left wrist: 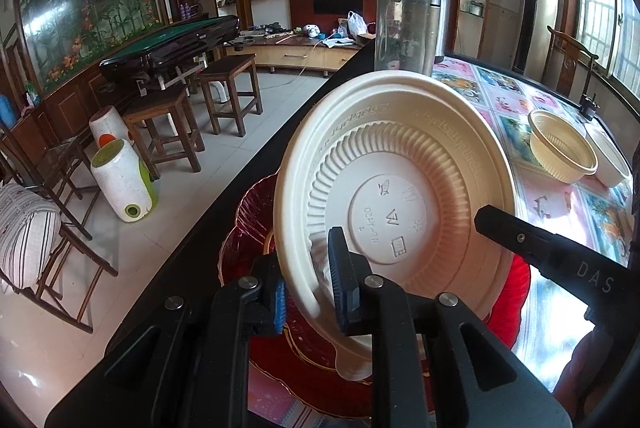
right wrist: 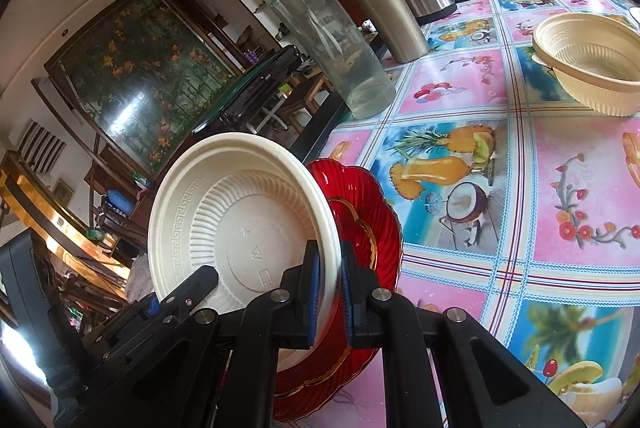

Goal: Organize plates and bowls
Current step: 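Carry the cream plate over and lower it onto the red plate stack, then open the right gripper then the left gripper to release the cream plate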

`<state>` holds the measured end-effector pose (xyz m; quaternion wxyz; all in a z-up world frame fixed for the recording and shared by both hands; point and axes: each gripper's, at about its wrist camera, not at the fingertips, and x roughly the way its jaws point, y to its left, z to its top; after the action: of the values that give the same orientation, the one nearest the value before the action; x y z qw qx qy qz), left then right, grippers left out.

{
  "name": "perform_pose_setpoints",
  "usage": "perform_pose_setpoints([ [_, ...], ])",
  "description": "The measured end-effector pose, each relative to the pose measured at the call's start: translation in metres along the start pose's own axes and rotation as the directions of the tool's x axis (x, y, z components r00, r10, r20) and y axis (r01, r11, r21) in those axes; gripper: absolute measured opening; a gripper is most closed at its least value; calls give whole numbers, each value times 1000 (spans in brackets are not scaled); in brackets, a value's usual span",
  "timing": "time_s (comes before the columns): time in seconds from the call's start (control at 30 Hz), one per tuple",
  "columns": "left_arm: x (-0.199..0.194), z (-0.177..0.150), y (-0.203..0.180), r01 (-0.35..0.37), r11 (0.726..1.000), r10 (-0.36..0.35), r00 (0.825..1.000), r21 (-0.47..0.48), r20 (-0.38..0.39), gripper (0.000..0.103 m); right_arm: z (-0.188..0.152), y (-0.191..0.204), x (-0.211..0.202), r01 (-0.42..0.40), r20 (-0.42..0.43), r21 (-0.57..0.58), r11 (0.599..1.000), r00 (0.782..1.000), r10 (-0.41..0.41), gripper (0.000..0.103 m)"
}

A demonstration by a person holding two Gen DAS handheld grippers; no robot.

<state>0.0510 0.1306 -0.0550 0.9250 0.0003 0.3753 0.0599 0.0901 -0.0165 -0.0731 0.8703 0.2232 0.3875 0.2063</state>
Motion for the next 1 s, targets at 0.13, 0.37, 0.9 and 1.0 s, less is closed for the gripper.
perform_pose_setpoints([
  [0.13, 4, 0, 3, -6, 1000, 6, 1000, -11, -13, 17, -2, 6, 1, 34, 0, -36, 999, 999, -34, 10],
  [0.37, 5, 2, 13, -59, 998, 58, 998, -38, -7, 21, -3, 8, 3, 94, 7, -76, 993, 996, -94, 16],
  [0.9, -18, 6, -10, -68, 998, 68, 997, -8, 38, 22, -6, 22, -27, 163, 130, -183, 970, 981, -141, 50],
  [1.0, -23, 6, -18, -62, 998, 61, 997, 20, 52, 22, -5, 24, -36, 188, 161, -191, 963, 974, -158, 54],
])
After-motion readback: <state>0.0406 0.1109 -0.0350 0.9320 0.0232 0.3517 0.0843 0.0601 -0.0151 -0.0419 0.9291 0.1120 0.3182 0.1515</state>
